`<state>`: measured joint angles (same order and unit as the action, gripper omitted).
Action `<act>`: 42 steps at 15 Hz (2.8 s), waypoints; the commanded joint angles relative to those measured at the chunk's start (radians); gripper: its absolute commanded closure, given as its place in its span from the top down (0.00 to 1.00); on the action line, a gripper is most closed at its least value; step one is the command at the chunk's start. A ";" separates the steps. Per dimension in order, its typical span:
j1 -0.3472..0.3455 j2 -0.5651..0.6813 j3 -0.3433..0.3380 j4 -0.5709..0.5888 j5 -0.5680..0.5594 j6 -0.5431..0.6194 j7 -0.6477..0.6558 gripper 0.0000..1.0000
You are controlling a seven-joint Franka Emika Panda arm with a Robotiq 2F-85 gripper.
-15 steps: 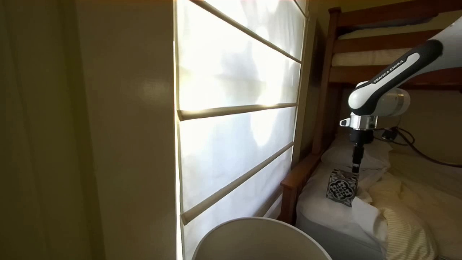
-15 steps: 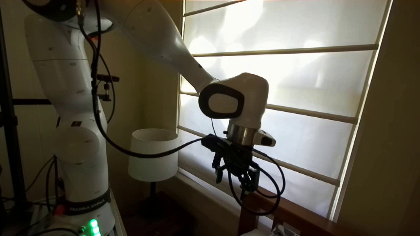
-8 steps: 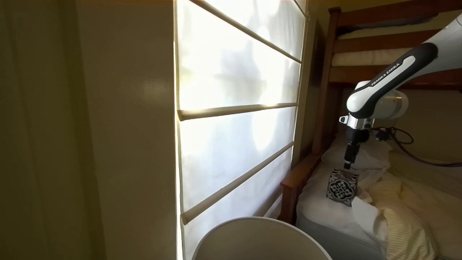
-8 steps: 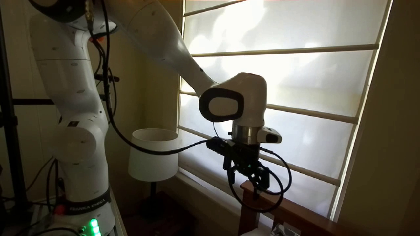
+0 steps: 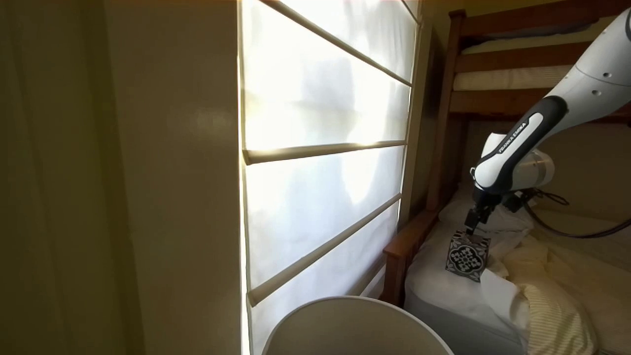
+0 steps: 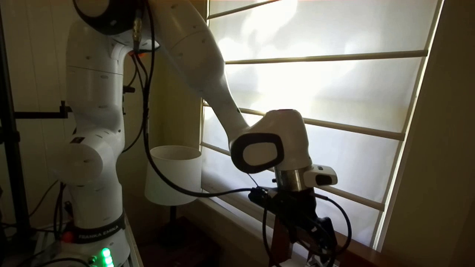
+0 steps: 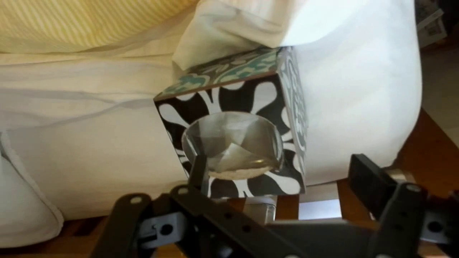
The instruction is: Put the box on the stand
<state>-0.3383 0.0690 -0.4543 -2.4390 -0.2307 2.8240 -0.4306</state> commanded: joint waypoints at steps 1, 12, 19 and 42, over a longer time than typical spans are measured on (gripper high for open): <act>-0.021 0.113 0.012 0.060 -0.072 0.009 0.082 1.00; -0.042 0.164 0.085 0.080 -0.021 -0.063 0.032 1.00; -0.082 0.185 0.132 0.089 0.029 -0.020 -0.065 1.00; -0.175 0.180 0.178 0.146 0.217 -0.078 -0.225 0.00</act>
<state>-0.5329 0.2904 -0.2466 -2.2863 0.0236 2.7843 -0.6955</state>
